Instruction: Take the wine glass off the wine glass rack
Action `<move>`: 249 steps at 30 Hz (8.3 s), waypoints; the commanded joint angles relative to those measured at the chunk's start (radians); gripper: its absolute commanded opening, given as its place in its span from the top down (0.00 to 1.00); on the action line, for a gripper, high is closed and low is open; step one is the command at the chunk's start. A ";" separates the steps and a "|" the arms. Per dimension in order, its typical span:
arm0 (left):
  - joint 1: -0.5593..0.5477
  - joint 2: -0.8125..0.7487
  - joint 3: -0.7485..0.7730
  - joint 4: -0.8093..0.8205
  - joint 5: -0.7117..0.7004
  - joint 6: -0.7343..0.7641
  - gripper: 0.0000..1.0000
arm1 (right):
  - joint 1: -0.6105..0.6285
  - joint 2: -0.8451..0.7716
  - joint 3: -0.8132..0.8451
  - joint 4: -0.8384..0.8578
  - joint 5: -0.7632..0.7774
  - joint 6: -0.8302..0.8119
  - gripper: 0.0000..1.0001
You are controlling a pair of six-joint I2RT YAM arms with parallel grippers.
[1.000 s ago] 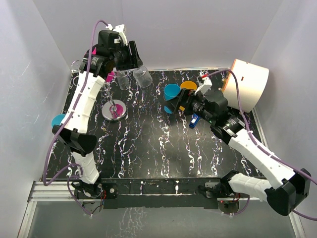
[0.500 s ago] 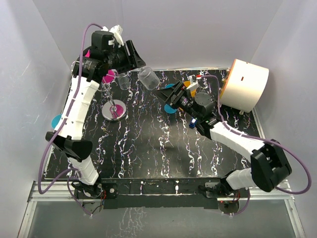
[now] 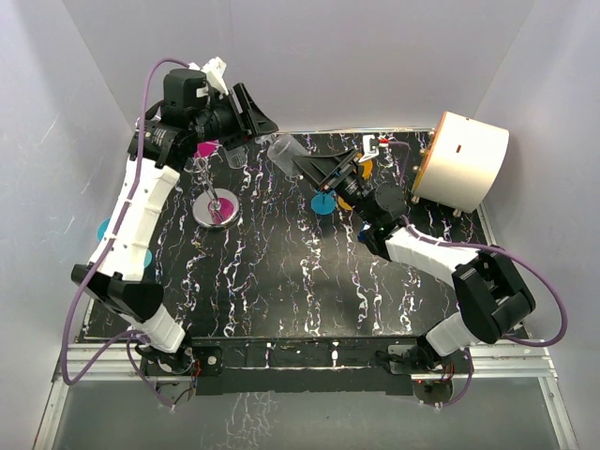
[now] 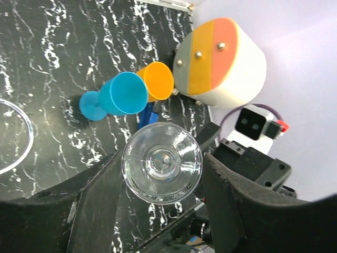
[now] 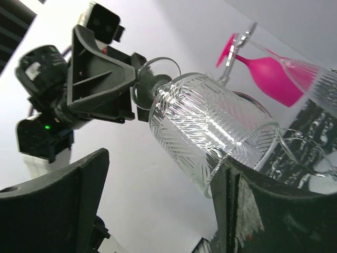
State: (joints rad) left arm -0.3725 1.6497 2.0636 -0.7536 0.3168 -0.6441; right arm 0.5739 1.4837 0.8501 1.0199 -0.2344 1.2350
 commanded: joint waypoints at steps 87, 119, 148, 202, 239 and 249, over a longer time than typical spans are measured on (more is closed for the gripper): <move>0.001 -0.655 -0.482 0.039 -0.349 0.169 0.01 | -0.356 -0.184 0.122 -1.778 0.433 -0.349 0.67; 0.444 -0.050 0.050 0.100 -0.369 0.367 0.01 | -0.335 -0.538 0.151 -1.542 0.094 -0.877 0.02; 0.755 0.199 -0.264 0.740 0.629 -0.366 0.39 | -0.326 -0.516 0.139 -1.511 0.032 -0.848 0.02; 0.578 0.058 0.160 0.094 -0.052 0.282 0.21 | -0.325 -0.513 0.134 -1.495 -0.023 -0.830 0.02; 0.307 0.318 0.452 -0.088 -0.440 0.521 0.01 | -0.326 -0.523 0.096 -1.479 -0.042 -0.824 0.02; 0.315 0.363 0.480 -0.073 -0.475 0.517 0.01 | -0.326 -0.517 0.083 -1.475 -0.043 -0.822 0.02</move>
State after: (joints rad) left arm -0.0654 1.9919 2.4950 -0.8368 -0.1444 -0.1337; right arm 0.2424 0.9749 0.9371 -0.5179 -0.2684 0.4145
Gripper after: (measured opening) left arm 0.985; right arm 0.983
